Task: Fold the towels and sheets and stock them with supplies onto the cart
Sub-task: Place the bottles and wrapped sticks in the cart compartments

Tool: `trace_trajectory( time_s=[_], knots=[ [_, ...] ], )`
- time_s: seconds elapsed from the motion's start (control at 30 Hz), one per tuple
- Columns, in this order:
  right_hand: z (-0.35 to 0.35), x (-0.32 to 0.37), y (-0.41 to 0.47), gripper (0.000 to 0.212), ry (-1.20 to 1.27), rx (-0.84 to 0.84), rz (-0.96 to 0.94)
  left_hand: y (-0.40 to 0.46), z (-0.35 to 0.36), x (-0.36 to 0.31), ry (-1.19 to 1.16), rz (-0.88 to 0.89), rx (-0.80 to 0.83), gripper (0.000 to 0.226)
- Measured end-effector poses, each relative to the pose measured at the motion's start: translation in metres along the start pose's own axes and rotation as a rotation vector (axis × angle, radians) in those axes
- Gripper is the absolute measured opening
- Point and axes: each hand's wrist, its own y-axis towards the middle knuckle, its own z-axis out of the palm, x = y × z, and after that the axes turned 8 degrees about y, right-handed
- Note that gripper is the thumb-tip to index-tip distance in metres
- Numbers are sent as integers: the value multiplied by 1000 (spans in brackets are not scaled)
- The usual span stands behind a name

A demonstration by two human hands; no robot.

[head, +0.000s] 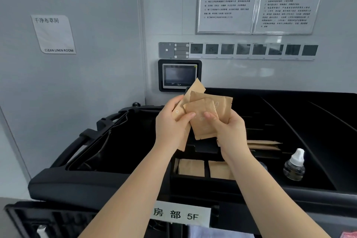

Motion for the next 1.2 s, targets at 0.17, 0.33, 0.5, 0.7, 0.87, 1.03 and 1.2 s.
trace_trajectory(
  time_s=[0.17,0.33,0.5,0.7,0.87,1.03,1.2],
  knots=[
    [0,-4,1,25,53,-10,89,-4,1,3,5,-18,37,57],
    [3,-6,-1,28,67,-20,126,-10,-1,10,-14,-30,32,56],
    [-1,-4,5,21,62,-29,190,-8,-6,15,-11,-19,-1,49],
    [-17,1,11,19,-119,21,112,-1,-25,23,132,42,-93,46],
    [-40,-1,10,8,-619,314,22,9,-44,33,229,41,-200,45],
    [-21,-5,2,29,-1065,662,-66,9,-38,32,252,73,-175,44],
    [-7,-16,0,16,-1290,823,-120,7,-32,33,242,88,-159,44]
  ],
)
